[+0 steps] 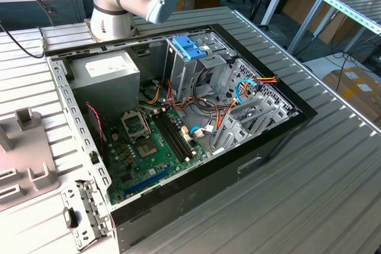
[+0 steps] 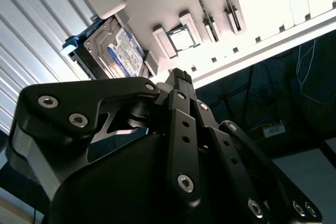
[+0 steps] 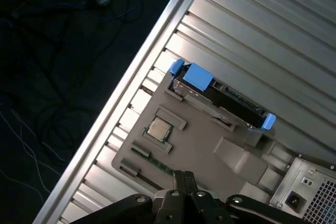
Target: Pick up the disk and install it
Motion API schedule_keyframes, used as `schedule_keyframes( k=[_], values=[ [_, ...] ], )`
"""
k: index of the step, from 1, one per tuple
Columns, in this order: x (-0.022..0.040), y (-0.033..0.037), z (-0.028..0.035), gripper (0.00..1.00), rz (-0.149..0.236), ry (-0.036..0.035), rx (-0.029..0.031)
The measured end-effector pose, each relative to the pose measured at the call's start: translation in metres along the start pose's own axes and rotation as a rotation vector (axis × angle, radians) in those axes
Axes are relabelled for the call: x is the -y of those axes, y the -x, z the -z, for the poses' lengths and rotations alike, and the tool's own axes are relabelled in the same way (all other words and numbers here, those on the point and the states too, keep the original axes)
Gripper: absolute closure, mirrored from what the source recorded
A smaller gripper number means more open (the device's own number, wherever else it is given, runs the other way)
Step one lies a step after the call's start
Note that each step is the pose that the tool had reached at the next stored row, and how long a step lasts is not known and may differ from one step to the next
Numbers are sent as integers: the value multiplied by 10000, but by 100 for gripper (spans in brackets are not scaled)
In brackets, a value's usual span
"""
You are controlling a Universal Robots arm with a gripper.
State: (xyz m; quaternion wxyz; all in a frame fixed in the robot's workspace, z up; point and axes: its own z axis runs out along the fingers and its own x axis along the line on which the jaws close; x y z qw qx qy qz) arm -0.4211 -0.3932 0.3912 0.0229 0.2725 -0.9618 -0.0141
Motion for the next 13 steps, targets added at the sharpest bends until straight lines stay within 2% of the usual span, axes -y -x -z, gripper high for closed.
schedule_keyframes(
  k=[13],
  values=[
    [0, 0, 0, 89, 820, -30, -33]
  ],
)
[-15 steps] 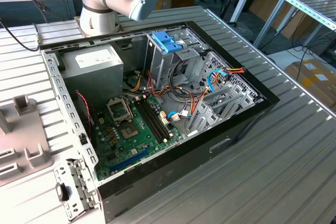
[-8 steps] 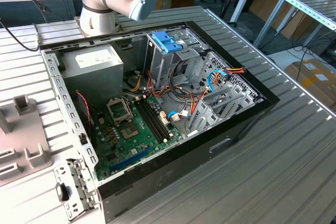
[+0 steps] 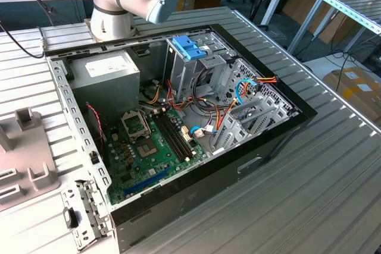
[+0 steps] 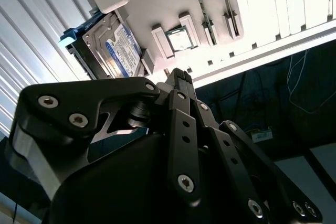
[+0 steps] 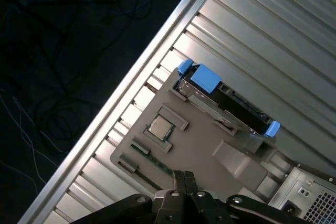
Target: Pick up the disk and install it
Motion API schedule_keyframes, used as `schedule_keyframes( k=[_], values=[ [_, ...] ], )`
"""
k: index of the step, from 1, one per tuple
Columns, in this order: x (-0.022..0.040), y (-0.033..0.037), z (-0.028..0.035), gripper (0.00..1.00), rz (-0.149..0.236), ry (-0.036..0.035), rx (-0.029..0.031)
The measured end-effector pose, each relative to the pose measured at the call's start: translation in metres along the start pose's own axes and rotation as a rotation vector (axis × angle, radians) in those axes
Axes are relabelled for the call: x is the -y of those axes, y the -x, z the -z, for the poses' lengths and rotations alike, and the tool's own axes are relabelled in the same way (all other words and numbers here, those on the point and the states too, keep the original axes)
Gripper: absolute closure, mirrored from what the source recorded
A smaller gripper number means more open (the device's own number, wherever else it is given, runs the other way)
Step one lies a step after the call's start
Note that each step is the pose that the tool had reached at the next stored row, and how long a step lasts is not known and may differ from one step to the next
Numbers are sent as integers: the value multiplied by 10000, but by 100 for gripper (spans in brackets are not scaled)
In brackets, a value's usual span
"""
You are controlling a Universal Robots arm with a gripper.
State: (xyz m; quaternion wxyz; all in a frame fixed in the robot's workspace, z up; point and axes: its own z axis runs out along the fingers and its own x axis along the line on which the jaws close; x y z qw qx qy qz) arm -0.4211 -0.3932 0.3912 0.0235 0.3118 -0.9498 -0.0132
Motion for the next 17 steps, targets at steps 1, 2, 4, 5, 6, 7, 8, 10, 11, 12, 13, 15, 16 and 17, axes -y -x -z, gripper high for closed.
schedule_keyframes(
  k=[1, 2, 4, 5, 6, 7, 8, 10, 11, 12, 13, 15, 16, 17],
  values=[
    [0, 0, 0, 89, 62, -2, -2],
    [0, 0, 0, 89, 135, -5, -5],
    [0, 0, 0, 89, 279, -10, -11],
    [0, 0, 0, 89, 344, -13, -14],
    [0, 0, 0, 89, 472, -17, -19],
    [0, 0, 0, 89, 569, -21, -22],
    [0, 0, 0, 89, 640, -23, -25],
    [0, 0, 0, 89, 802, -29, -32],
    [0, 0, 0, 89, 879, -32, -35],
    [0, 0, 0, 89, 996, -37, -40],
    [0, 0, 0, 89, 1050, -38, -42],
    [0, 0, 0, 89, 1158, -42, -46],
    [0, 0, 0, 89, 1212, -44, -48],
    [0, 0, 0, 89, 1347, -49, -53]
  ],
)
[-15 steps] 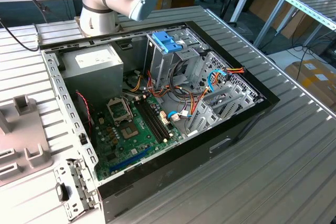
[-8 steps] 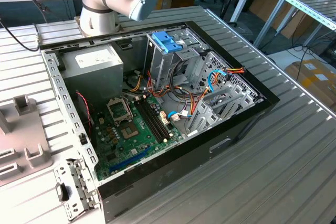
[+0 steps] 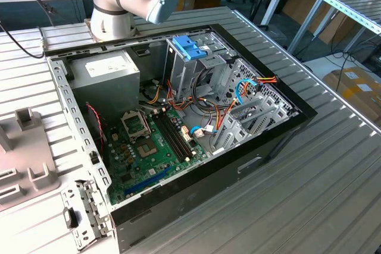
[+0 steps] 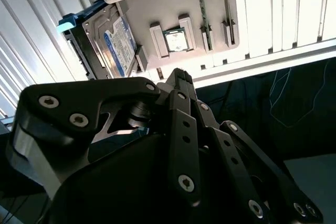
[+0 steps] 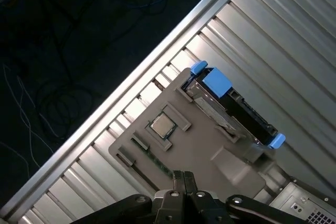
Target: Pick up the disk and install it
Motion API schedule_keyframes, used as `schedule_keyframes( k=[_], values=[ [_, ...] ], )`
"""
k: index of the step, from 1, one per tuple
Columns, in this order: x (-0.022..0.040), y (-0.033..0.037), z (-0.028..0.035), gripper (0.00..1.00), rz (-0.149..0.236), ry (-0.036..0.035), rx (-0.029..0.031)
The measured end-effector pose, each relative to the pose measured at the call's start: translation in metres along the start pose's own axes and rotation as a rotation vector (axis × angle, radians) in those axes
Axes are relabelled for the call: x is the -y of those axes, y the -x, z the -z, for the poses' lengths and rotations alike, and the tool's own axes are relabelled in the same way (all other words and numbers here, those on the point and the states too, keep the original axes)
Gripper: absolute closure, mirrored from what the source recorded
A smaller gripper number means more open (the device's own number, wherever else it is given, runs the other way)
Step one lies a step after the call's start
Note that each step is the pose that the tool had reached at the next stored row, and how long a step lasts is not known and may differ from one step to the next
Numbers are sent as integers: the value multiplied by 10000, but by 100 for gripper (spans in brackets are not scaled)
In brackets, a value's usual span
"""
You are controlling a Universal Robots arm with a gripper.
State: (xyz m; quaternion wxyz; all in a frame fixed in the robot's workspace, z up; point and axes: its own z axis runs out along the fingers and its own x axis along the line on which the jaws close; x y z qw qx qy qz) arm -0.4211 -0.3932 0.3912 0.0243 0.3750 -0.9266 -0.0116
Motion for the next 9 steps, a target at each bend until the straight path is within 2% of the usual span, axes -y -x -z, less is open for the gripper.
schedule_keyframes(
  k=[2, 9],
  values=[
    [0, 0, 0, 89, 215, -8, -9],
    [0, 0, 0, 89, 609, -22, -25]
  ],
)
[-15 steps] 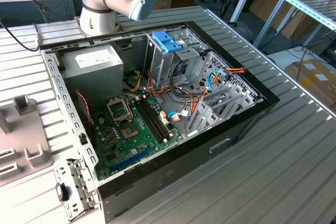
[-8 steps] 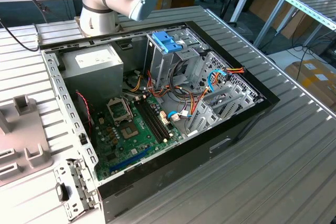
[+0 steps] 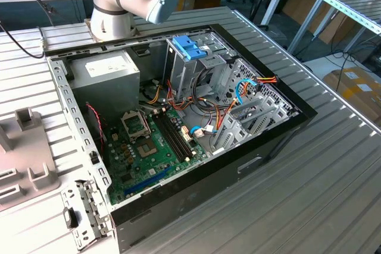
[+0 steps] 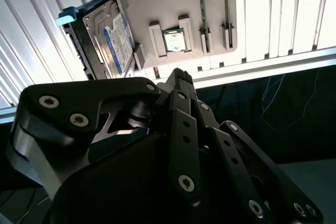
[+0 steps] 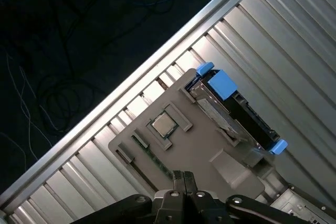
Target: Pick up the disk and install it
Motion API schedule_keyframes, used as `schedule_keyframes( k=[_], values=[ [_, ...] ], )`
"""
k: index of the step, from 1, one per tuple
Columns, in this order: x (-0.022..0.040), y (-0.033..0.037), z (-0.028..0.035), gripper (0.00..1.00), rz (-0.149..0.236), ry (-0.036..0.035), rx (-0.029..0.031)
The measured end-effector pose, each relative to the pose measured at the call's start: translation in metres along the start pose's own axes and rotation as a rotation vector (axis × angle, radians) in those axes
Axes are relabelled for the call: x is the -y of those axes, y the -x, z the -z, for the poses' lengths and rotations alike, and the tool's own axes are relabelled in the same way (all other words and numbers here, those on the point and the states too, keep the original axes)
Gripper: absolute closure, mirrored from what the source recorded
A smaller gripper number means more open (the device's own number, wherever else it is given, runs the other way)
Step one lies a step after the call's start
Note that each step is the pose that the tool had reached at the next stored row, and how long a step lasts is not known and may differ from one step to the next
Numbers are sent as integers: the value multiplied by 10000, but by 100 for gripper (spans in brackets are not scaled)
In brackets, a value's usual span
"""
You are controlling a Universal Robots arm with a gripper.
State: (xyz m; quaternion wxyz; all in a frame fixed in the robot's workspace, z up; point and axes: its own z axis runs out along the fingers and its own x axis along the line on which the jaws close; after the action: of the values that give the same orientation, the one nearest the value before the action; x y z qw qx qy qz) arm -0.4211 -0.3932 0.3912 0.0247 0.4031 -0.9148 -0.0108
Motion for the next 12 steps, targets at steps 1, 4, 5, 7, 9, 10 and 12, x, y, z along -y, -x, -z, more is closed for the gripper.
schedule_keyframes(
  k=[1, 4, 5, 7, 9, 10, 12],
  values=[
    [0, 0, 0, 89, 60, -2, -2],
    [0, 0, 0, 89, 314, -12, -12],
    [0, 0, 0, 89, 413, -15, -16],
    [0, 0, 0, 89, 536, -20, -20],
    [0, 0, 0, 89, 650, -24, -25],
    [0, 0, 0, 89, 719, -26, -28],
    [0, 0, 0, 89, 828, -31, -33]
  ],
)
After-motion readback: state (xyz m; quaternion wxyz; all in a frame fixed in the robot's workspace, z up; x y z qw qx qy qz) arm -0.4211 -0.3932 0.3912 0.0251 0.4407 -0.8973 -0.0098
